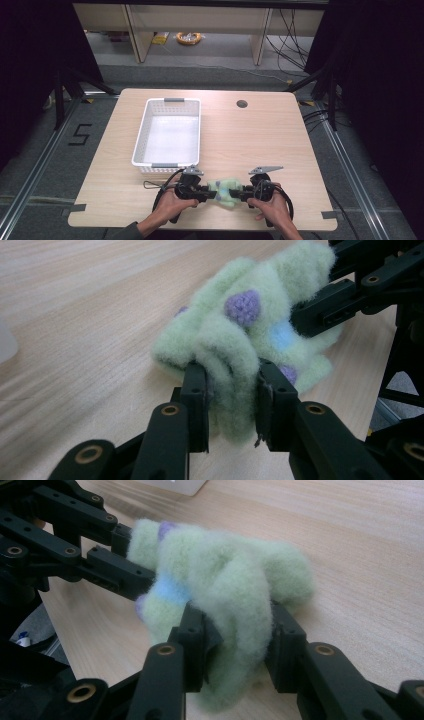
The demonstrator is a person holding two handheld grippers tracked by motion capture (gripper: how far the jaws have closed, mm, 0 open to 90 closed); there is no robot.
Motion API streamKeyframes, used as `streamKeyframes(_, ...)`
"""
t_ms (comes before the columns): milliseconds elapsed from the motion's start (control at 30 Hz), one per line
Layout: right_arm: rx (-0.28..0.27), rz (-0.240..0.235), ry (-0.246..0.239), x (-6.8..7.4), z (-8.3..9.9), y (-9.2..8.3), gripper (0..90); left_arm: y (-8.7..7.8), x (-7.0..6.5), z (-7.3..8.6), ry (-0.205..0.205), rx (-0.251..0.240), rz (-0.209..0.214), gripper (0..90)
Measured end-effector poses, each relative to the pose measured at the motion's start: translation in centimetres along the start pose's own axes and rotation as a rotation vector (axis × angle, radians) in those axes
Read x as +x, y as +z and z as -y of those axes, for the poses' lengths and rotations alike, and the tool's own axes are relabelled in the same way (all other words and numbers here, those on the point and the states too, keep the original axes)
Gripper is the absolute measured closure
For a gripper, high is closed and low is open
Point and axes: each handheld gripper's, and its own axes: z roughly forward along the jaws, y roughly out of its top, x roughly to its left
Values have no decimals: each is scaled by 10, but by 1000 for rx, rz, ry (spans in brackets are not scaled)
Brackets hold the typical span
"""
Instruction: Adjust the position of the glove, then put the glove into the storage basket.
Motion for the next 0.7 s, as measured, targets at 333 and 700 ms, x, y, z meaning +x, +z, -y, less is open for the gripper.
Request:
streamKeyframes(333, -16, -18, -7, 7, -6, -6, 684, -9, -6, -3, 37, -18, -8, 712)
streamKeyframes(700, -27, -15, -33, 16, -11, -12, 685, -18, -9, -9, 75, -33, -15, 708)
